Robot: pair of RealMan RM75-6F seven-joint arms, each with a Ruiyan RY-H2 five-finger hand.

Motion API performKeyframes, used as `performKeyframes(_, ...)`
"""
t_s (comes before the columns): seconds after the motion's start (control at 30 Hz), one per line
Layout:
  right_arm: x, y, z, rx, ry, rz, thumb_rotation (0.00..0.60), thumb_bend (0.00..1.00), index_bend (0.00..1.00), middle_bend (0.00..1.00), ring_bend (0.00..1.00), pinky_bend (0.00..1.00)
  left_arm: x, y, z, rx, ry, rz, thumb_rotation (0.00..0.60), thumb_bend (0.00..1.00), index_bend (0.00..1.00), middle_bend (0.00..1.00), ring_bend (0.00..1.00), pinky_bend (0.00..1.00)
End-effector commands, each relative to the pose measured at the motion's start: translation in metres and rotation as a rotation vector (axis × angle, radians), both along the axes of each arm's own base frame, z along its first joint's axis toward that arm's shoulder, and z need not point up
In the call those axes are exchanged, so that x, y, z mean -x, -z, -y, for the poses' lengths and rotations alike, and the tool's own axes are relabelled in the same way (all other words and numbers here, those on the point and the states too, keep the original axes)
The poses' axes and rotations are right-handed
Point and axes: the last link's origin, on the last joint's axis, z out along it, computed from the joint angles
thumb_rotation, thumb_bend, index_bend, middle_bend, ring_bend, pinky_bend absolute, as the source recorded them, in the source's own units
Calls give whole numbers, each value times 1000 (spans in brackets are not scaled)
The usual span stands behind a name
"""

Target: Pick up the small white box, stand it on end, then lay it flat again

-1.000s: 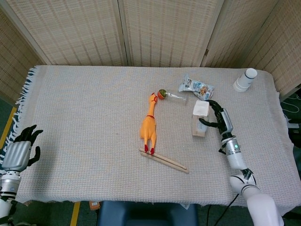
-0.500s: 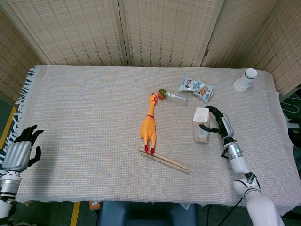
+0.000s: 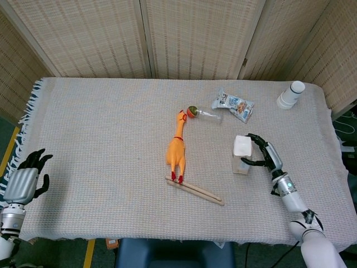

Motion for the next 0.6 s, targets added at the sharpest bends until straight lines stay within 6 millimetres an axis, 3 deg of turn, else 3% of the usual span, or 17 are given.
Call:
performKeyframes(0.03, 4, -3, -4, -13, -10, -17, 600, 460, 402, 430, 217, 0, -1, 0, 0, -1, 4, 0, 600, 627, 164, 0, 0, 205)
performKeyframes(0.17, 8, -8, -6, -22, -26, -62, 600, 451, 319, 430, 180, 0, -2, 0, 1, 0, 7, 2, 600, 628, 164, 0, 0, 206)
performKeyframes(0.23, 9, -9, -7, -31, -33, -85, 600, 375, 244, 402, 144, 0, -2, 1, 1, 3, 6, 1, 600, 628, 164, 0, 0, 206)
performKeyframes(0.33, 11, -13, -6, -32, -41, -114, 600, 244, 157, 315, 79, 0, -2, 1, 1, 6, 7, 1, 600, 628, 164, 0, 0, 205)
performKeyframes(0.47, 11, -18, -5, -24, -48, -122, 600, 158, 82, 193, 6, 0, -2, 1, 1, 4, 7, 3, 600, 627, 164, 0, 0, 205)
performKeyframes(0.6, 12, -24, -5, -41, -66, -144, 600, 79, 0, 62, 0, 0, -3, 0, 1, 3, 9, 4, 600, 627, 164, 0, 0, 206)
